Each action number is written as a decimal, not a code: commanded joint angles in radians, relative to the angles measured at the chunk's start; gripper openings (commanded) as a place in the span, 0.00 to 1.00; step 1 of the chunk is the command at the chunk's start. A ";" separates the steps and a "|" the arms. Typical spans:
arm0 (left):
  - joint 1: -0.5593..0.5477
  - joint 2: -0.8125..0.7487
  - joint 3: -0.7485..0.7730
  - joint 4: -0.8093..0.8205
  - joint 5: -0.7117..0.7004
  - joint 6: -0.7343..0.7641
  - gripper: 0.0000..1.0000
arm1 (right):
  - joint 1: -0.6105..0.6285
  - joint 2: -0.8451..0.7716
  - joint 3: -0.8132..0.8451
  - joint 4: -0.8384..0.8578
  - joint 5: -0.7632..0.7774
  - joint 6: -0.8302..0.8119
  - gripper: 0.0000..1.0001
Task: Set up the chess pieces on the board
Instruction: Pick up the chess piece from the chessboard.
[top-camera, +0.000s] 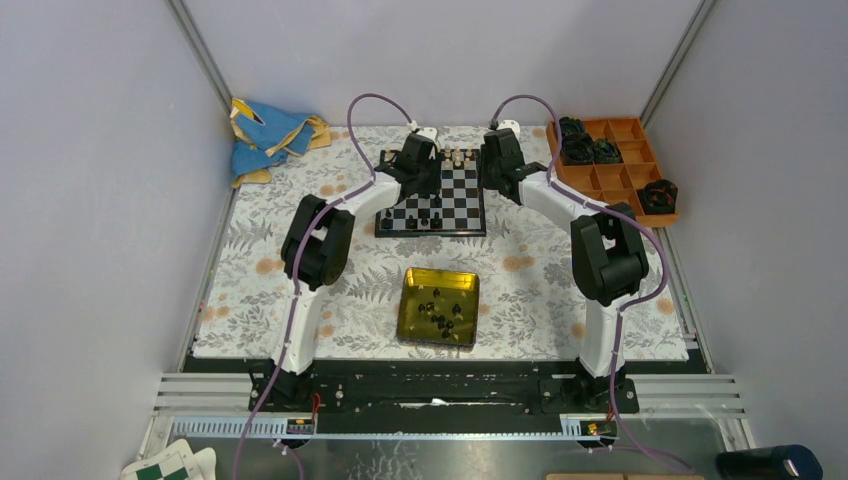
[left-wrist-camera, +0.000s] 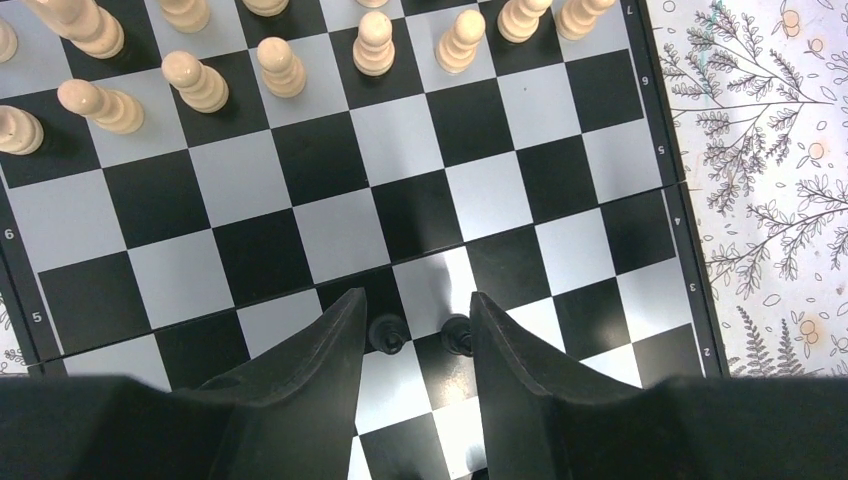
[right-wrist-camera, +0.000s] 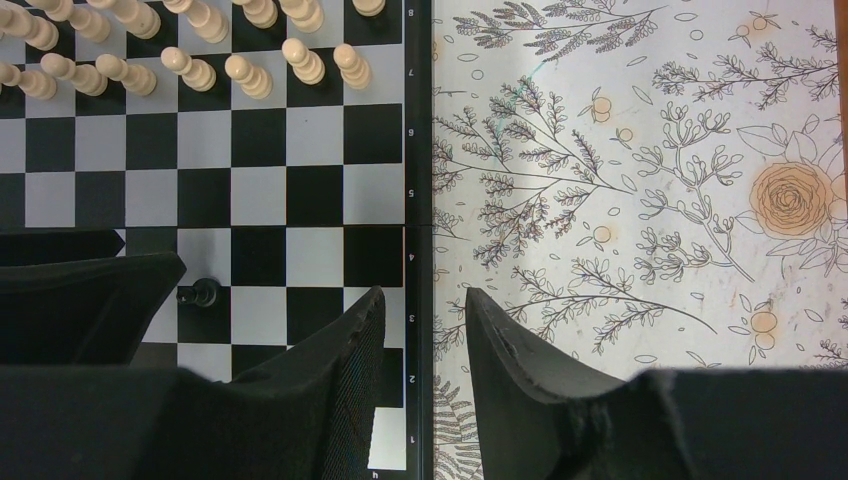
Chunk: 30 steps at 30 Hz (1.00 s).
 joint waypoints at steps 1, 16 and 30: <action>-0.005 0.006 0.015 0.019 -0.028 0.020 0.49 | -0.008 -0.022 0.037 0.028 0.024 0.001 0.42; -0.002 0.006 -0.013 0.020 -0.052 0.018 0.45 | -0.007 -0.012 0.043 0.022 0.014 -0.005 0.42; -0.001 0.002 -0.036 0.019 -0.062 0.009 0.40 | -0.008 -0.008 0.046 0.023 0.010 -0.009 0.42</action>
